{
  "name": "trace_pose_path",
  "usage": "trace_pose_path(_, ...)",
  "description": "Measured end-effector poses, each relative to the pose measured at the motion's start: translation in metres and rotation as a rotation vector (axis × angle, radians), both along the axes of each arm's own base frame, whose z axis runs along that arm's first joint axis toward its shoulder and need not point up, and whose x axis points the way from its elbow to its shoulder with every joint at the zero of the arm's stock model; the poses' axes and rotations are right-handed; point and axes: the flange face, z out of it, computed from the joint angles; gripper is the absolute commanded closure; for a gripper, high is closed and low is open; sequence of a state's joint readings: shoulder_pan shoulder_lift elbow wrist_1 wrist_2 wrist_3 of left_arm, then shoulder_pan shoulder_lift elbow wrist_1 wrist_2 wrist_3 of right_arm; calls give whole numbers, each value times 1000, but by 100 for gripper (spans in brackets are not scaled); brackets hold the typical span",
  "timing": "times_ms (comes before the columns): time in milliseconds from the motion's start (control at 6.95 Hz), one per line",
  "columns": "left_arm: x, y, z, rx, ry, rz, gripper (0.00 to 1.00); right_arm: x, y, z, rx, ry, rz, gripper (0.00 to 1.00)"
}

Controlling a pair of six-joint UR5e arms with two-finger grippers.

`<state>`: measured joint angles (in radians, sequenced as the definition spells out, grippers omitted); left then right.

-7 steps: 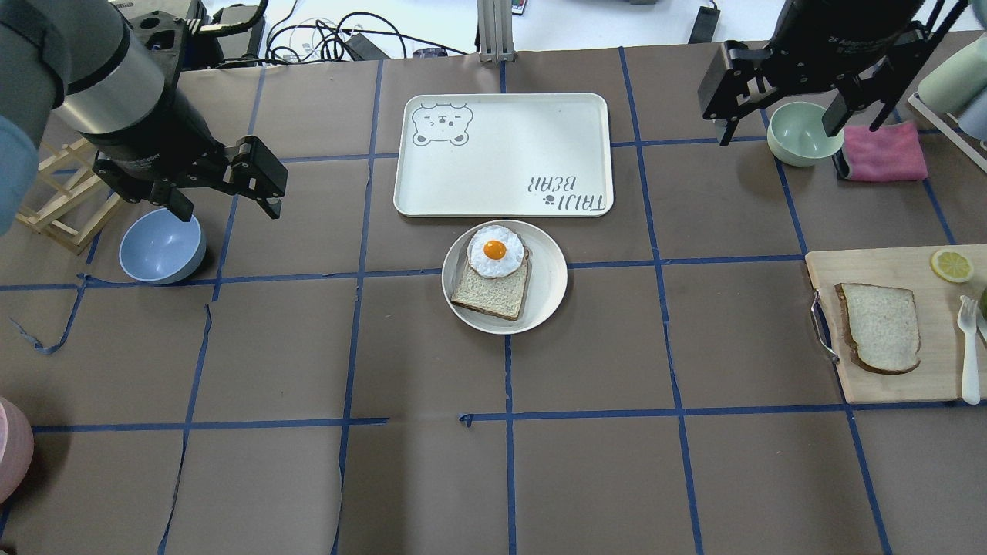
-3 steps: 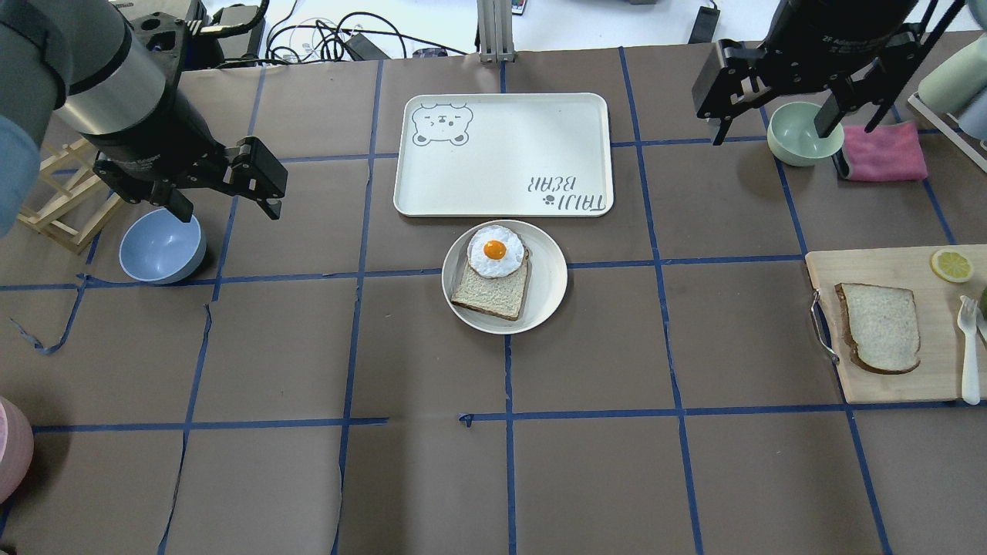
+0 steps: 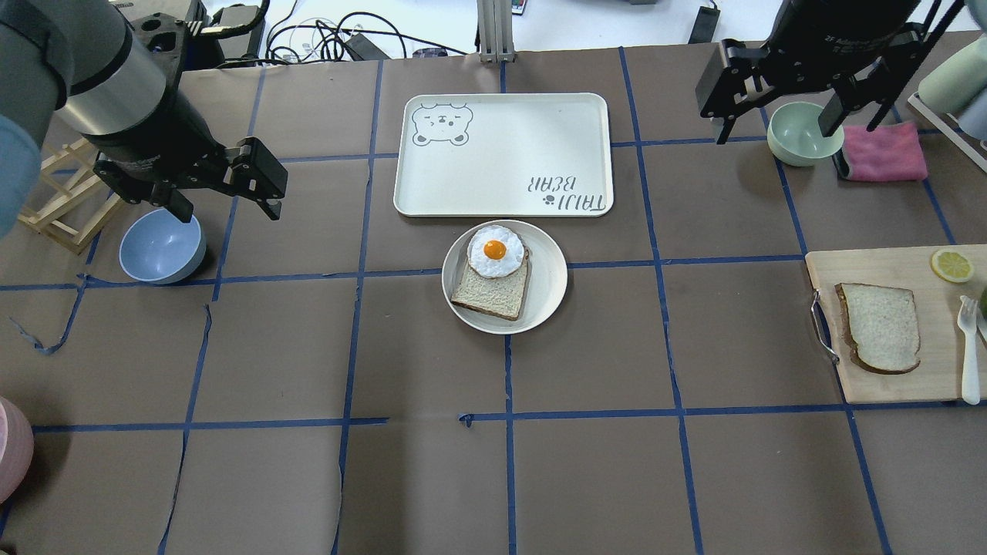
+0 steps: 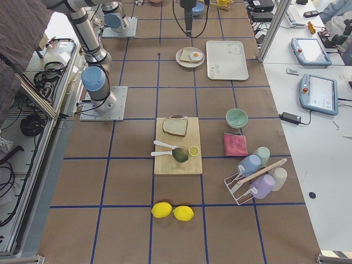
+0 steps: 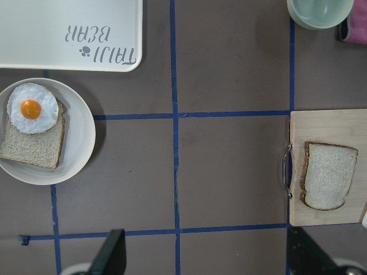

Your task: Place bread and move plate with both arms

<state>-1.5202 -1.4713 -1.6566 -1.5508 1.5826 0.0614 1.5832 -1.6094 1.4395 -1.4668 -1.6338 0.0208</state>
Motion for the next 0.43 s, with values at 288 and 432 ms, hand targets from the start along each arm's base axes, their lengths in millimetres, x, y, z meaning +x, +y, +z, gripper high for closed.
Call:
trace_pose_path(288,0,0,-1,1,3,0,0,2,-2,1,-3,-12,12,0)
trace_pose_path(432,0,0,-1,1,3,0,0,3,-9,-5,5,-20,13,0)
